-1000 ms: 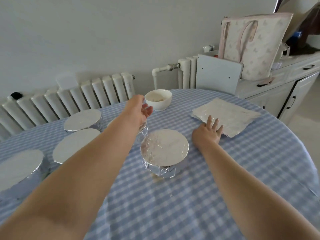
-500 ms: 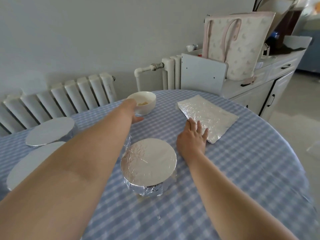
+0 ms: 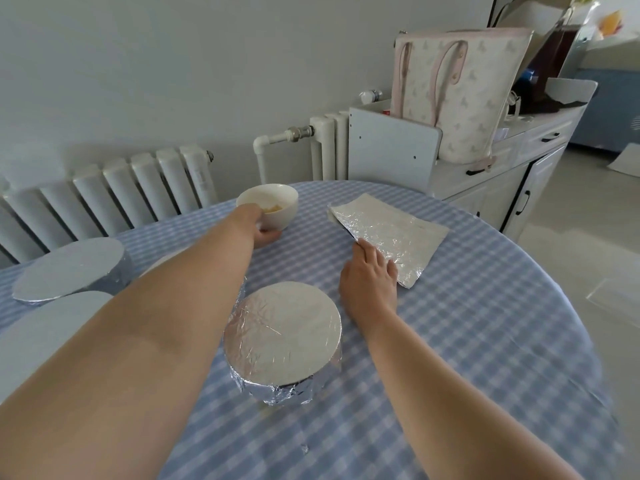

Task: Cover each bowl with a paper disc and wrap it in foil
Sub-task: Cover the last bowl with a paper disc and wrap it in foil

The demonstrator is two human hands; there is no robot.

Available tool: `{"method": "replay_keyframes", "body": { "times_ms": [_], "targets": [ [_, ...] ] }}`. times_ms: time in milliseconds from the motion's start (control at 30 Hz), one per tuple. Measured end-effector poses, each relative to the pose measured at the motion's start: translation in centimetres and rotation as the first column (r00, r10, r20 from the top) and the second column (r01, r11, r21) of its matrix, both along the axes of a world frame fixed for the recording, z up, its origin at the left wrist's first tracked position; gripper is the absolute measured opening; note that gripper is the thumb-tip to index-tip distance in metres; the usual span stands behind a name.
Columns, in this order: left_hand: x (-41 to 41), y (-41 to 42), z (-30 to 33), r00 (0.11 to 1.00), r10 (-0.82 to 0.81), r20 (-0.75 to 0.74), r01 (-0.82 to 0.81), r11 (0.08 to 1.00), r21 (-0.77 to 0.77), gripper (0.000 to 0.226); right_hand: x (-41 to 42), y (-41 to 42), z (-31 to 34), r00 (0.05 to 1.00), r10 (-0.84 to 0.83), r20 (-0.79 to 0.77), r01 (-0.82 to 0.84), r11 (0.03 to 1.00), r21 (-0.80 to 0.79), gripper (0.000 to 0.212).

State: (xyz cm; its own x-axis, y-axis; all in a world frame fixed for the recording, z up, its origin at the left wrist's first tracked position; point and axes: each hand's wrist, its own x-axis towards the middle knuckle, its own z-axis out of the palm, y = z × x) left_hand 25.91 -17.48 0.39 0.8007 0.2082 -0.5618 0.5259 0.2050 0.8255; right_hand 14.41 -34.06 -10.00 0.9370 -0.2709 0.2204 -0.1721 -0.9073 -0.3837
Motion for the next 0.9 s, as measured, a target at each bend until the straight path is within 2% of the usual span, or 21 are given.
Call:
{"method": "replay_keyframes", "body": {
  "times_ms": [267,400,567,733,900],
  "targets": [
    [-0.5,-0.6,0.1,0.999,0.042,0.026,-0.039,0.996,-0.081,0.048,0.5,-0.4,-0.5,0.999,-0.006,0.053,0.010,0.997,-0.071,0.058],
    [-1.2,0.7,0.9,0.997,-0.011,0.081,0.015,0.998,-0.057,0.053,0.5,-0.6,-0.3,0.981,0.019,0.192,-0.016,1.000,-0.018,0.058],
    [-4.0,2.9,2.6,0.980,-0.077,0.184,0.088,0.995,-0.053,0.057,0.3,-0.2,0.0,0.869,0.005,0.495,-0.050,0.996,0.079,0.040],
    [-8.5,5.0,3.3,0.960,-0.053,0.276,0.083,0.991,-0.100,0.035,-1.4,0.2,1.2,0.816,0.018,0.577,-0.129,0.980,0.152,0.046],
    [-13.3,7.3,4.2,0.933,0.008,0.360,0.044,0.990,-0.137,0.032,-3.3,0.7,4.4,0.665,0.105,0.740,-0.235,0.969,0.073,0.042]
  ]
}}
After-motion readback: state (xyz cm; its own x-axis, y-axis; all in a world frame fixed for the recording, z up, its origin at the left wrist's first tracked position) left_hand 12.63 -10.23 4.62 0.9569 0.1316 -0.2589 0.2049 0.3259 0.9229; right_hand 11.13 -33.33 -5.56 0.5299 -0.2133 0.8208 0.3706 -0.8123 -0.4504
